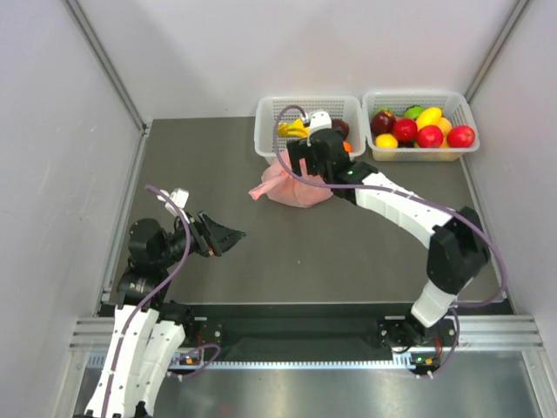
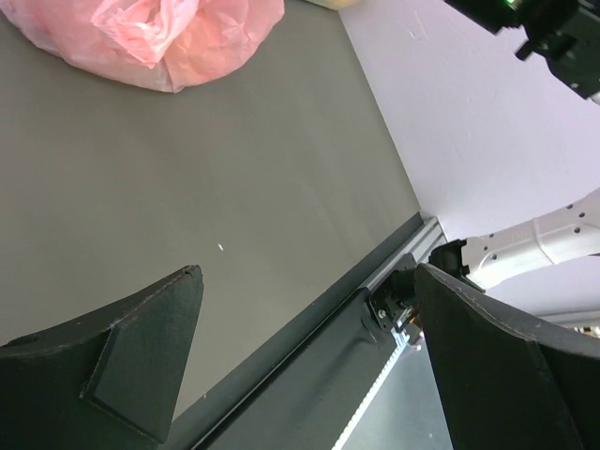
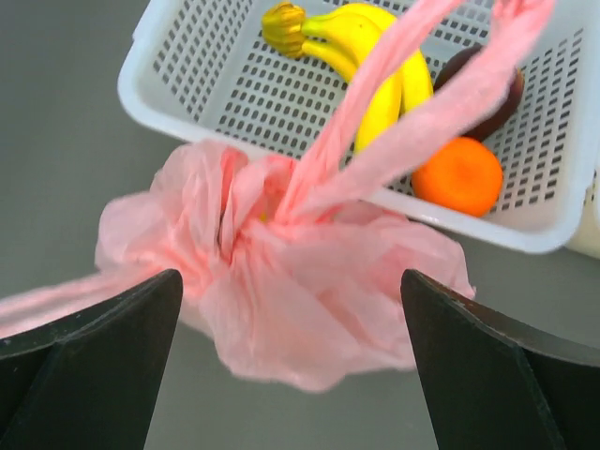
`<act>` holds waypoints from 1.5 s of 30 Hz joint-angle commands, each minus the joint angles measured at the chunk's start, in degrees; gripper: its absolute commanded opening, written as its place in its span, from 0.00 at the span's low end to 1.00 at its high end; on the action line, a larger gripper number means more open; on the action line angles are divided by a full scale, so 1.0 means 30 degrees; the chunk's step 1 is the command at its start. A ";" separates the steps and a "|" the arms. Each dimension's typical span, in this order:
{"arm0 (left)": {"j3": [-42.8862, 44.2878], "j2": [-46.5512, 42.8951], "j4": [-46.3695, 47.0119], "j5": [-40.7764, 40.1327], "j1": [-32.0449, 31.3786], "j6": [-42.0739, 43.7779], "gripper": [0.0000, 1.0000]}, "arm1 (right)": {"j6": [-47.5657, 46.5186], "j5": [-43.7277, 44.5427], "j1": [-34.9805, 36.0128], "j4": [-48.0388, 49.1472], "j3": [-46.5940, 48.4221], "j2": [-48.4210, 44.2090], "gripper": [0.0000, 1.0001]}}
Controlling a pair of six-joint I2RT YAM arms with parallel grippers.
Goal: Untie the knot of the plastic bag and take out the fruit
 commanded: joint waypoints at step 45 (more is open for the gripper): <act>0.4045 0.8438 0.1065 -0.9318 -0.7491 0.2692 0.99 | -0.3119 -1.3277 0.3016 0.0237 -0.7739 -0.6143 0.00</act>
